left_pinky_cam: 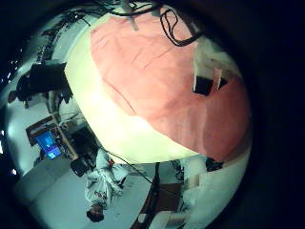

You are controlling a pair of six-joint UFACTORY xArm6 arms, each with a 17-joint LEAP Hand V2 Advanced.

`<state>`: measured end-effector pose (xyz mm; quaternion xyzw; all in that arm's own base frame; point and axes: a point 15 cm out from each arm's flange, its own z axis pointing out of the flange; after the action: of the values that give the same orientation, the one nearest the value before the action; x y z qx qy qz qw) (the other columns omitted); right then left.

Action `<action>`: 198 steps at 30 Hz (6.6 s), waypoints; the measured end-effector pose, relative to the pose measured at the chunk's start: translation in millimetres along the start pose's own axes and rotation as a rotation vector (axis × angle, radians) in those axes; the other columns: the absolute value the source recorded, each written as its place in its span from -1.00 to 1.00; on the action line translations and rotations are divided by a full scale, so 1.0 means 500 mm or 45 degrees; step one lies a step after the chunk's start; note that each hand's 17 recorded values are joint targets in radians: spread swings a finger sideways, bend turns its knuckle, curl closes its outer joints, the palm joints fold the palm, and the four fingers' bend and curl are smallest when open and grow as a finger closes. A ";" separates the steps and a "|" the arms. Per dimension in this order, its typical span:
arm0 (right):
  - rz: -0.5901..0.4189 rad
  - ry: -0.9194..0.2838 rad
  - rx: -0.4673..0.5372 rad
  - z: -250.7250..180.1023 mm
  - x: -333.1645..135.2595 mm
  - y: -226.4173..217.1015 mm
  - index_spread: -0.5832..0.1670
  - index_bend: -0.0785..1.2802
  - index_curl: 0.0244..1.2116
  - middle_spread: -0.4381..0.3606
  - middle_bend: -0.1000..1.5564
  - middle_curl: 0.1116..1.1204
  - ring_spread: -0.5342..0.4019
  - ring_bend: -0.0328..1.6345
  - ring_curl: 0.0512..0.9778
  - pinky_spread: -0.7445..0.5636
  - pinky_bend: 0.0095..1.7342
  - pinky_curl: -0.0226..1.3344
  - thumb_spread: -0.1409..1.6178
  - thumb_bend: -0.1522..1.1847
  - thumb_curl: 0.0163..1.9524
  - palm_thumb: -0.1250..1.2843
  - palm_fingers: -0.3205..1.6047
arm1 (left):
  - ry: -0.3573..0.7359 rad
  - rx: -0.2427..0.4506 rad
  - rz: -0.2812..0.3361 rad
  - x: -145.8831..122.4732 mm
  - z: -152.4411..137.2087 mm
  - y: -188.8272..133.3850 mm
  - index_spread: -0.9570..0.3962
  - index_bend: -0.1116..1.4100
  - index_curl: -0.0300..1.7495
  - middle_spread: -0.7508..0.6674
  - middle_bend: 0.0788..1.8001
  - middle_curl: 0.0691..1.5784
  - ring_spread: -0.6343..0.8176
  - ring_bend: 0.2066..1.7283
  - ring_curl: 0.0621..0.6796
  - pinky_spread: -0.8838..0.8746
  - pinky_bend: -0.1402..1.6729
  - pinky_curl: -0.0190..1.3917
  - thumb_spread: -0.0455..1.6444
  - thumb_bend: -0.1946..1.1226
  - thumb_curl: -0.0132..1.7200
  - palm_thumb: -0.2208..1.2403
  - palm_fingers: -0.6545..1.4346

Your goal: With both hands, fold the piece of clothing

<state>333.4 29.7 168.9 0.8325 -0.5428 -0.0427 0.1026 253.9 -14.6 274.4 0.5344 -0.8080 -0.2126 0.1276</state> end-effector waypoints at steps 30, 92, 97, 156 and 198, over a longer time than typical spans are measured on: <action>0.003 -0.043 -0.044 -0.246 0.017 -0.022 -0.18 0.73 0.36 -0.37 0.63 0.50 -0.40 0.62 0.63 -0.24 0.39 0.46 0.64 -0.75 -0.44 0.76 0.40 | -0.039 -0.089 0.007 -0.126 -0.107 -0.020 -0.59 -0.63 0.16 -0.63 0.20 -0.33 -0.85 0.12 0.31 -0.81 0.22 -0.25 0.88 0.23 0.82 0.37 0.67; -0.178 -0.108 -0.165 0.010 0.103 0.012 -0.49 -0.63 -0.52 0.06 -0.67 -0.64 0.58 -0.73 -0.58 0.70 -0.77 -0.43 0.46 -0.80 -0.68 0.05 -0.70 | 0.248 0.283 -0.070 0.010 -0.015 -0.156 0.63 -0.66 -0.66 0.62 -0.87 -0.71 0.65 -0.71 -0.43 0.61 -0.47 -0.53 0.40 -0.74 -0.60 -0.19 -0.40; -0.139 -0.014 -0.131 0.034 0.118 -0.032 -0.47 -0.64 -0.54 0.07 -0.68 -0.67 0.57 -0.72 -0.58 0.68 -0.75 -0.43 0.39 -0.81 -0.68 0.05 -0.70 | 0.287 0.300 -0.045 0.048 -0.024 -0.155 0.64 -0.66 -0.67 0.63 -0.87 -0.71 0.66 -0.71 -0.43 0.59 -0.48 -0.53 0.40 -0.74 -0.61 -0.18 -0.40; 0.151 0.076 0.152 -0.080 0.315 0.148 -0.10 0.71 0.35 -0.24 0.66 0.41 -0.33 0.65 0.46 -0.26 0.36 0.35 0.57 -0.73 -0.35 0.76 0.45 | 0.158 0.123 -0.049 0.029 0.214 -0.201 0.65 -0.65 -0.67 0.53 -0.88 -0.69 0.64 -0.71 -0.48 0.59 -0.52 -0.53 0.51 -0.73 -0.65 -0.09 -0.40; -0.557 -0.012 0.504 -0.376 -0.310 -0.209 -0.09 0.71 0.36 -0.23 0.65 0.44 -0.33 0.65 0.51 -0.29 0.29 0.54 0.56 -0.78 -0.24 0.75 0.47 | 0.311 0.258 -0.174 -0.068 0.153 -0.155 0.66 -0.66 -0.68 0.52 -0.86 -0.68 0.64 -0.74 -0.49 0.59 -0.55 -0.52 0.52 -0.72 -0.66 -0.09 -0.39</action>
<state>398.1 235.1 323.1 0.9333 -0.3489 0.0391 -0.0757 297.3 6.2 170.9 0.6200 -0.7656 -0.0718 0.1556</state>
